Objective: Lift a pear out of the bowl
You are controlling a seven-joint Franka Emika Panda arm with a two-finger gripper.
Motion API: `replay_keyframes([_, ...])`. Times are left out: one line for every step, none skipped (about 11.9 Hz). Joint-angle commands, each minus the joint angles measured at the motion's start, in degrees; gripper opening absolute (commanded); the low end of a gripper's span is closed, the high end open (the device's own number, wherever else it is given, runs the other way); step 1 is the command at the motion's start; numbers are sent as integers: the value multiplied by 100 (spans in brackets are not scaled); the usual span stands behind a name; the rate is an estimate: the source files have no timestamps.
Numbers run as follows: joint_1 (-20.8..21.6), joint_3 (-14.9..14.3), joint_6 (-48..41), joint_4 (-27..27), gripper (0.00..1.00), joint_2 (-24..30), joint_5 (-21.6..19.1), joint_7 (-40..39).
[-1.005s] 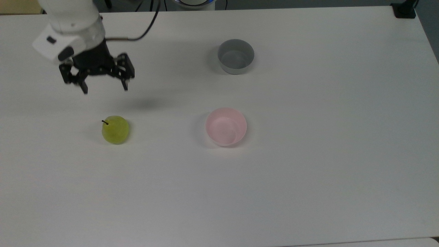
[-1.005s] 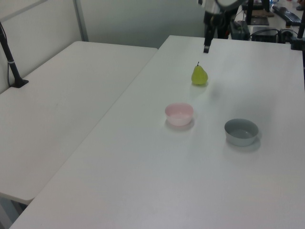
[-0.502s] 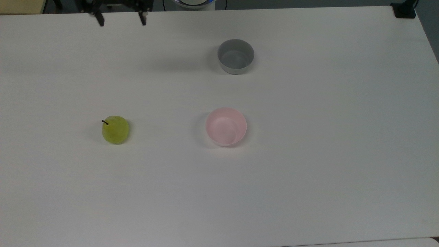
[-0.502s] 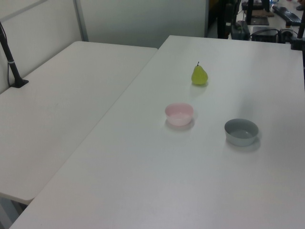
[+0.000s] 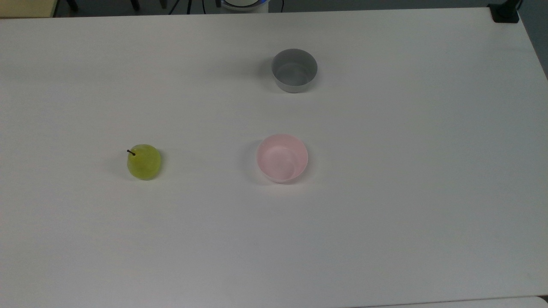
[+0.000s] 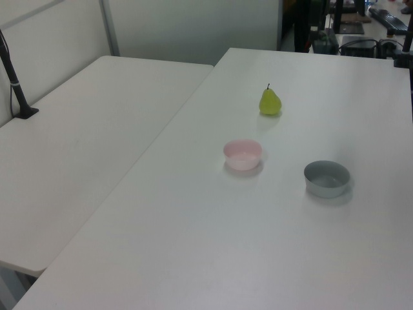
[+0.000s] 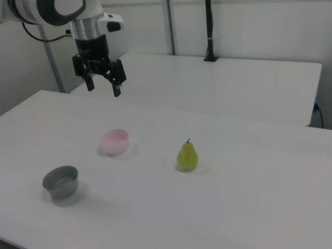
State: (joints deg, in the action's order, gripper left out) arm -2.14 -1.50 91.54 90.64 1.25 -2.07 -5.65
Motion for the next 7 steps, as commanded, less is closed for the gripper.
replay_keyframes([293,-114,872,323,100,-54,-101,20])
replay_keyframes([285,-105,1013,331,100,-107,-109,20])
replay_keyframes([285,-114,1023,366,100,-90,-118,20])
replay_keyframes([285,-105,1023,393,100,-90,-118,29])
replay_keyframes([293,-105,1023,402,100,-90,-118,46])
replay_keyframes([293,-105,1023,402,100,-81,-118,46])
replay_keyframes([293,-105,1006,402,100,-73,-118,38])
